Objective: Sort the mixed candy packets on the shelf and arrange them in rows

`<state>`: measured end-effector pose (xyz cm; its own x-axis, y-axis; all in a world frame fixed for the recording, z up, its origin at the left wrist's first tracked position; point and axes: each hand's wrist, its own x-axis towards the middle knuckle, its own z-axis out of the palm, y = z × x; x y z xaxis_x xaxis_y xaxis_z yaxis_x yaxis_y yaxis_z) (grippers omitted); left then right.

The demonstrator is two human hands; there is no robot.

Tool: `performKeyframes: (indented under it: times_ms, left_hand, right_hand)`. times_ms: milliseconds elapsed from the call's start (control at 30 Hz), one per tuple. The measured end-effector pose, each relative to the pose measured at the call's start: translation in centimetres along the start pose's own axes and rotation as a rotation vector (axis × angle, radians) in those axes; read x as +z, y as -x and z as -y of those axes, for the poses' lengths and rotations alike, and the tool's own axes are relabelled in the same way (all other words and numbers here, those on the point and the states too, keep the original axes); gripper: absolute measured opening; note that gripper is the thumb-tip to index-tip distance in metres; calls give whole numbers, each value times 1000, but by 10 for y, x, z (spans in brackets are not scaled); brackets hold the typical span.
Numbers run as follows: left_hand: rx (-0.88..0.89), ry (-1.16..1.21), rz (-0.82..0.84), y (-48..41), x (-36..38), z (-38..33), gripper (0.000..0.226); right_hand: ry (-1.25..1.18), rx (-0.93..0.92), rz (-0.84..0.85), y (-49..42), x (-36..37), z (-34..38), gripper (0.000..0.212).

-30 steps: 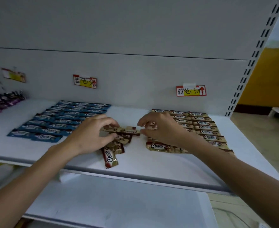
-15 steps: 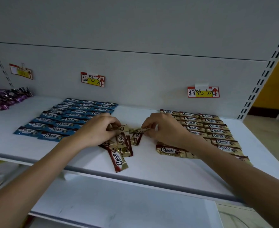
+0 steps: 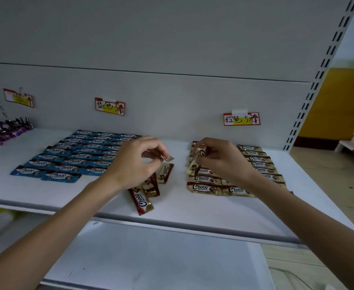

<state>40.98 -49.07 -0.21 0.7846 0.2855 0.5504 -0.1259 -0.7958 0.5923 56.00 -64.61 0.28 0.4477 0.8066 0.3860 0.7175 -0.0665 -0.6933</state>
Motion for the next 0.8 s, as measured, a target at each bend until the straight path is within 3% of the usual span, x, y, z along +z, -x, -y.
performKeyframes:
  times_ms: [67, 200, 267, 367, 467, 567, 700, 800]
  left_hand:
    - [-4, 138, 55, 4, 6, -12, 8]
    - [-30, 278, 152, 10, 22, -26, 26]
    - [-16, 241, 153, 15, 31, -30, 19]
    - [64, 86, 125, 22, 41, -33, 31]
    - [112, 79, 170, 33, 46, -38, 14]
    - [85, 60, 223, 41, 47, -42, 30]
    - [112, -18, 232, 42, 49, -43, 12]
    - [89, -23, 249, 40, 49, -38, 23]
  right_hand:
    - [15, -1, 3, 12, -8, 1, 25]
    - [-40, 55, -15, 38, -24, -1, 35]
    - [-29, 81, -30, 51, -32, -3, 35]
    - [-12, 113, -55, 69, -40, -7, 34]
    - [30, 115, -30, 86, -42, -11, 30]
    - [121, 99, 2, 97, -41, -12, 30]
    - [239, 86, -2, 102, -39, -15, 28]
    - [306, 58, -11, 101, -38, -17, 20]
